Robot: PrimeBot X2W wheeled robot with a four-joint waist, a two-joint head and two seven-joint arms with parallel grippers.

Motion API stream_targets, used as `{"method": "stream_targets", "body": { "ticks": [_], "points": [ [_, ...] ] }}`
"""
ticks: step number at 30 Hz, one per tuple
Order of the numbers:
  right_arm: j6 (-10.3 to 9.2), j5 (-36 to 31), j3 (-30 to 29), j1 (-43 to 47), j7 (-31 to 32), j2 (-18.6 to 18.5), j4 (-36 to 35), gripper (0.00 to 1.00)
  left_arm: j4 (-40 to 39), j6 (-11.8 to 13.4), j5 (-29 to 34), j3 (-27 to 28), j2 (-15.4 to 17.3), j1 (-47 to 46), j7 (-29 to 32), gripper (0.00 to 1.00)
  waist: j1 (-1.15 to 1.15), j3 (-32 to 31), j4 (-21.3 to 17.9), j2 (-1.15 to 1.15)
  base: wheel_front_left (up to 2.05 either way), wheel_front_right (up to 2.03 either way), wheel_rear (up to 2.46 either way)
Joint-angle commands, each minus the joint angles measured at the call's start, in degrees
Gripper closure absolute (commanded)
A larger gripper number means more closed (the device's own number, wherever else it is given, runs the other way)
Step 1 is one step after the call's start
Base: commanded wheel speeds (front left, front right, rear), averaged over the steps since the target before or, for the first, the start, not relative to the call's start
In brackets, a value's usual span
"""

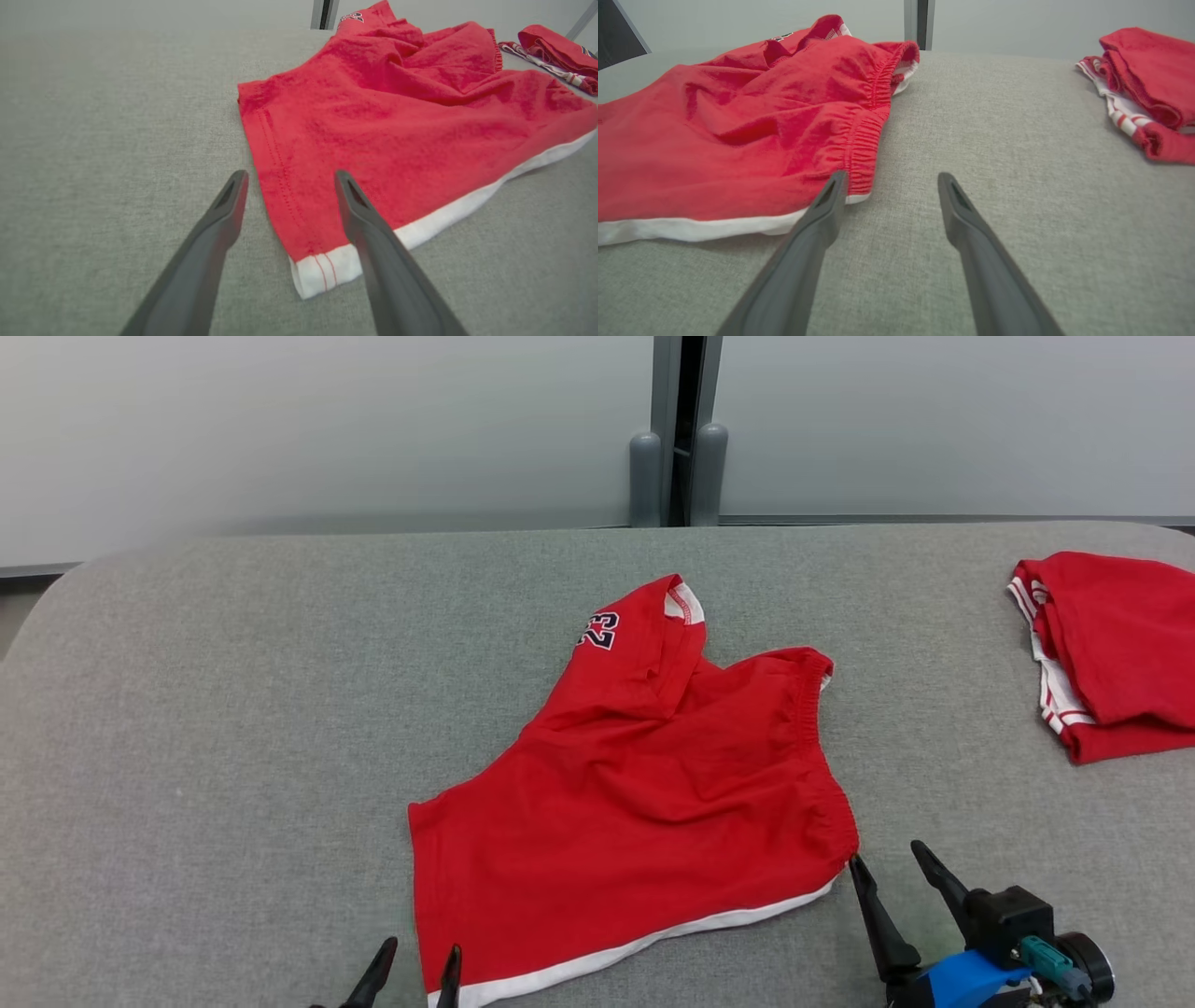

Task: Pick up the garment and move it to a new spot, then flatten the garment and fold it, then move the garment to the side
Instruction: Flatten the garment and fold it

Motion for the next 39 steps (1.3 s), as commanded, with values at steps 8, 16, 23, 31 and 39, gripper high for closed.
{"method": "stream_targets", "body": {
  "ticks": [8, 16, 23, 31, 39],
  "points": [
    [-0.02, 1.8, 4.4, -3.9, -0.1, -1.2, 3.3, 0.0, 3.6, -0.5, -2.1, -3.1, 0.2, -0.9, -0.2, 0.0, -0.01, 2.1, 1.3, 0.0, 0.0, 0.0, 0.0],
    [-0.02, 3.0, 8.3, -6.5, -0.1, -1.1, 8.2, 0.0, 7.1, -0.9, -4.5, -5.7, 0.2, -3.1, 0.0, 0.0, -0.01, 3.4, 1.7, 0.0, 0.0, 0.0, 0.0],
    [-0.02, 4.4, 10.0, -7.0, 0.0, -0.8, 10.8, 0.0, 10.5, -1.2, -6.2, -7.6, 0.2, -4.2, 0.2, 0.0, -0.01, 3.5, 1.4, 0.0, 0.0, 0.0, 0.0],
    [-0.02, 6.2, 10.4, -6.6, -0.1, -0.6, 8.9, 1.0, 9.7, -0.8, -7.3, -8.0, 0.2, -5.1, 0.0, 1.0, -0.01, 2.8, 1.2, 0.0, 0.0, 0.0, 0.0],
    [-0.02, 5.4, 7.9, -8.1, -0.1, -1.7, 1.6, 1.0, 4.9, -0.9, -4.9, -5.9, 0.2, -8.9, -0.1, 1.0, -0.01, 2.8, 0.5, 0.0, 0.0, 0.0, 0.0]
  ]
}}
